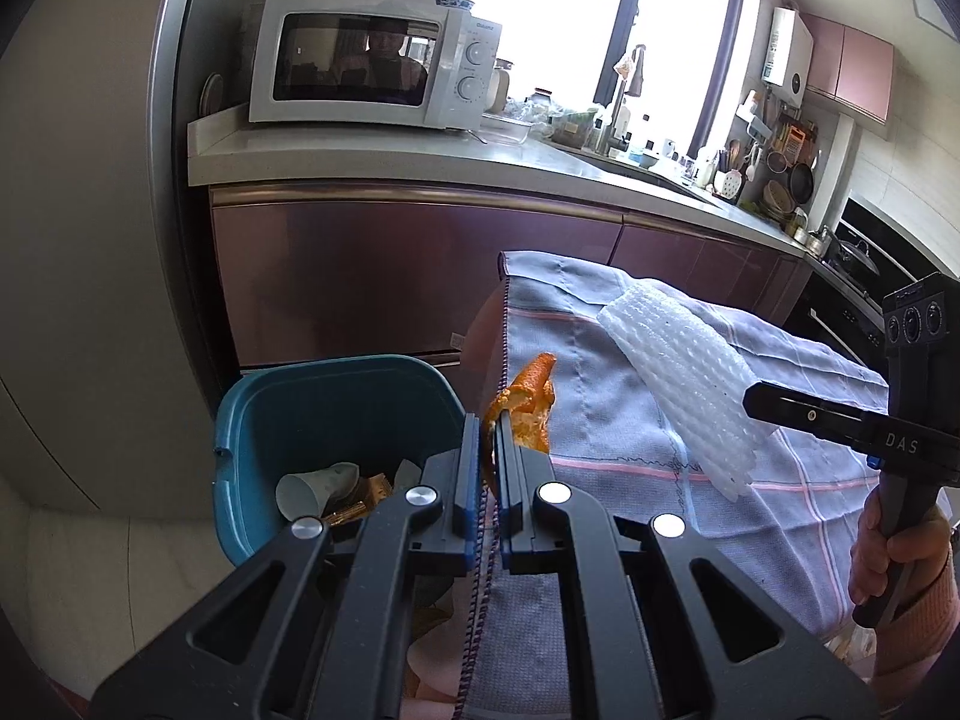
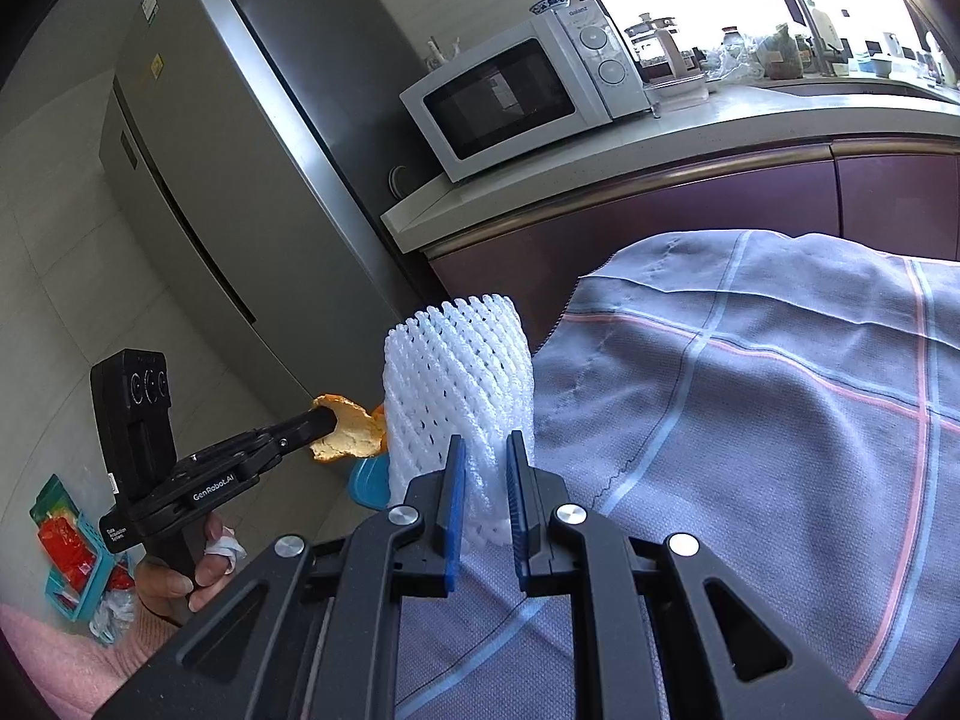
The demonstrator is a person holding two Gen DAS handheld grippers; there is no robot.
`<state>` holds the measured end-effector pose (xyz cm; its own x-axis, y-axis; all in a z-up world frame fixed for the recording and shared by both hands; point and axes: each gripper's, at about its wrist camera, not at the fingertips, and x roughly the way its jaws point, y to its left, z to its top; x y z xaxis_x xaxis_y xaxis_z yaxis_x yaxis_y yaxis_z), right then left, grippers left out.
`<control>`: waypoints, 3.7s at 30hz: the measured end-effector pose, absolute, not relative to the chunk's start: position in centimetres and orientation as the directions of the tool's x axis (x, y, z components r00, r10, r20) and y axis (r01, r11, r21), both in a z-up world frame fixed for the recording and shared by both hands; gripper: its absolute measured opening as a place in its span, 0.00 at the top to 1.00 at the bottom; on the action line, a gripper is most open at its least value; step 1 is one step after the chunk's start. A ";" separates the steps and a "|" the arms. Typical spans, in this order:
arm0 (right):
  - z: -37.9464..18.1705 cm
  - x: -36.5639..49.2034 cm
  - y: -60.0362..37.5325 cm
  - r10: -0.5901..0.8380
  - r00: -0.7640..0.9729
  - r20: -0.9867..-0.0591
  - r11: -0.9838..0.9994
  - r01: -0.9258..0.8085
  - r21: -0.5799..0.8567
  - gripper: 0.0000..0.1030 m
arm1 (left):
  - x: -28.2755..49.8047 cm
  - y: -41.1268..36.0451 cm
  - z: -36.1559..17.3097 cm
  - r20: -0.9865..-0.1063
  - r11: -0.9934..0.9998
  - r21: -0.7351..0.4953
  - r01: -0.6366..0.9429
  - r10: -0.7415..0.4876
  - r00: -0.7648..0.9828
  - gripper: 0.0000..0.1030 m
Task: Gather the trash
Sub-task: 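Carry the peel and foam net over to the teal bin, then lower the peel and foam net into the teal bin and open both tools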
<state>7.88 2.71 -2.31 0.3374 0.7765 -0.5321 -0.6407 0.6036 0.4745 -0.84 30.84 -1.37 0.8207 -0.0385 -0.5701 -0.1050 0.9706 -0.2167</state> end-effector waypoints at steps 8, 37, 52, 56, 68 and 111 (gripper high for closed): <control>-2.1 8.1 4.9 0.781 0.308 -0.544 0.584 -0.670 0.459 0.88 | -1.2 32.4 -1.8 -0.579 0.967 -0.210 -0.142 -0.006 0.815 0.95; -3.0 9.8 10.7 0.775 0.232 -0.588 0.547 -0.712 0.440 0.88 | -1.4 34.3 -2.5 -0.601 0.955 -0.201 -0.217 0.054 0.797 0.95; -3.7 10.2 12.8 0.761 0.211 -0.613 0.546 -0.720 0.430 0.88 | -1.3 35.0 -3.6 -0.618 0.947 -0.202 -0.249 0.074 0.783 0.95; -3.7 10.2 13.2 0.759 0.208 -0.616 0.545 -0.721 0.428 0.88 | -1.3 35.3 -3.8 -0.620 0.945 -0.204 -0.255 0.076 0.781 0.95; -4.0 10.4 14.3 0.752 0.198 -0.629 0.545 -0.723 0.424 0.88 | -1.1 35.8 -4.5 -0.629 0.939 -0.206 -0.275 0.088 0.772 0.95; -5.2 11.6 17.8 0.721 0.164 -0.674 0.551 -0.726 0.412 0.88 | -0.5 36.4 -6.0 -0.652 0.928 -0.210 -0.309 0.103 0.751 0.95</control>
<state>11.61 17.75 -5.17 0.1644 0.7205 -0.6737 -0.7261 0.5507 0.4117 -0.47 36.39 -5.96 0.7515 0.1026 -0.6517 -0.3090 0.9275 -0.2102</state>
